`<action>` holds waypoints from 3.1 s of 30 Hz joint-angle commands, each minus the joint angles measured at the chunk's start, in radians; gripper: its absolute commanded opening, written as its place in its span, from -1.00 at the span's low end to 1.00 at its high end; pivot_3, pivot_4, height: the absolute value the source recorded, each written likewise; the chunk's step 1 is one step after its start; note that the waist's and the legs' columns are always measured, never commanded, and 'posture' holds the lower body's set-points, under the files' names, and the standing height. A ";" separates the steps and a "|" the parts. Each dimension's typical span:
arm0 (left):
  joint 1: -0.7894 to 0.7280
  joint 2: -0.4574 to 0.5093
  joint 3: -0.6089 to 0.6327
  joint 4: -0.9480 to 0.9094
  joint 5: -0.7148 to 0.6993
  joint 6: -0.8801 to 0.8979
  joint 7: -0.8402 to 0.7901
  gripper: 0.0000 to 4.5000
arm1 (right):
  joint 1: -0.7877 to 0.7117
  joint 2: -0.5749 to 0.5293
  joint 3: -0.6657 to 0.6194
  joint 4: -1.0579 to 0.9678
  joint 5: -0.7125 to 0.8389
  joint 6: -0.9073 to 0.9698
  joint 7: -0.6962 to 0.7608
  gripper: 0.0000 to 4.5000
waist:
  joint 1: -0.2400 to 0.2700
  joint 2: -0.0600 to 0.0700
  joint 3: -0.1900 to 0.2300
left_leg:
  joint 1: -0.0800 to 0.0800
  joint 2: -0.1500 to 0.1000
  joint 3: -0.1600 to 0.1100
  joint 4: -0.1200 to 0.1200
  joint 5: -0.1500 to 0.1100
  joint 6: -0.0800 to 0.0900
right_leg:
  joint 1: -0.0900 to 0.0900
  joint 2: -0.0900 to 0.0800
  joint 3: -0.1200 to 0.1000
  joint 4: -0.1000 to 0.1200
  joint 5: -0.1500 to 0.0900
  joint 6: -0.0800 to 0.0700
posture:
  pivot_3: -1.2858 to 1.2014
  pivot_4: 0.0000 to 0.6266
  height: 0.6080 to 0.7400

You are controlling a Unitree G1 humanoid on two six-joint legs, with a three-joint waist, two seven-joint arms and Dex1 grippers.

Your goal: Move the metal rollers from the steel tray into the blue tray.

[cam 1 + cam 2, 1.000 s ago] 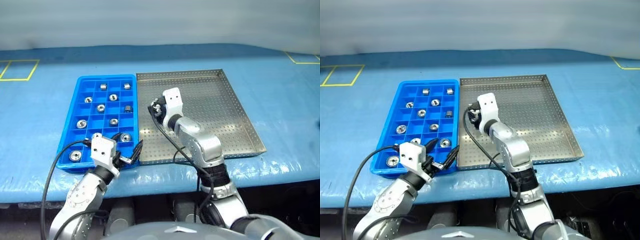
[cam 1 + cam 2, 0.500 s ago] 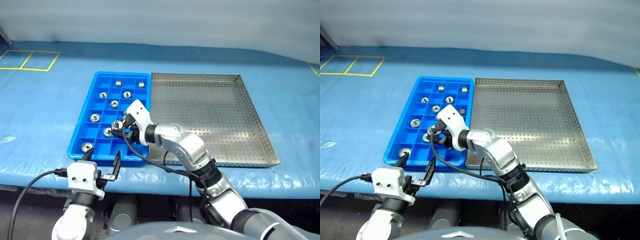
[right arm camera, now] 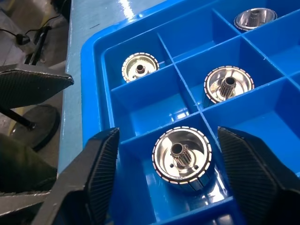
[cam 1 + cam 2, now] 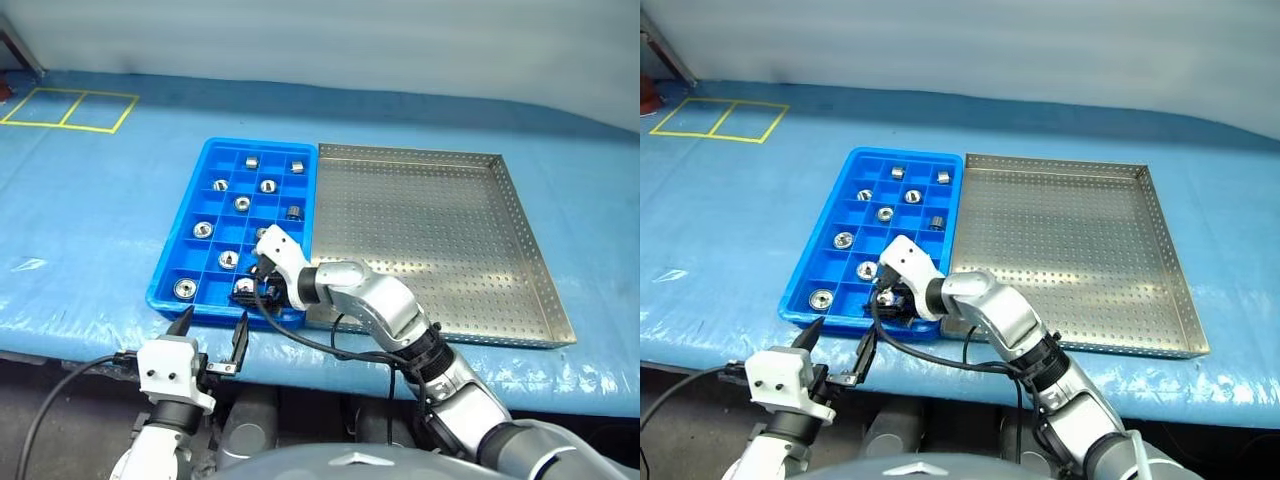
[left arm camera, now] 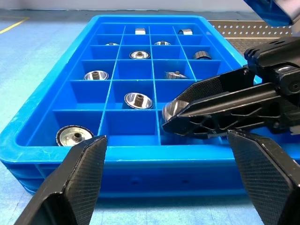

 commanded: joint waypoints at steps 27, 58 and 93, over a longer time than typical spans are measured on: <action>-0.310 0.130 0.100 -0.016 -0.143 0.183 -0.150 1.00 | 0.102 -0.121 -0.159 -0.242 0.065 0.021 -0.067 0.99 | -0.135 0.000 0.000 | 0.001 0.001 0.001 0.002 0.000 0.000 | 0.002 0.001 0.002 0.003 0.003 0.003 | 0.11 -0.52 1.00; -0.292 0.125 0.101 -0.015 -0.143 0.179 -0.147 1.00 | 0.097 -0.126 -0.133 -0.226 0.062 0.013 -0.057 0.99 | -0.133 0.000 0.000 | 0.001 0.000 0.001 0.003 0.000 0.000 | 0.003 0.001 0.002 0.003 0.003 0.004 | 0.12 -0.52 1.00; -0.288 0.127 0.098 -0.016 -0.144 0.174 -0.156 1.00 | 0.090 -0.127 -0.125 -0.224 0.063 0.007 -0.051 0.99 | -0.125 0.000 0.000 | 0.002 0.000 0.001 0.004 0.000 0.000 | 0.004 0.001 0.002 0.004 0.003 0.004 | 0.12 -0.52 1.00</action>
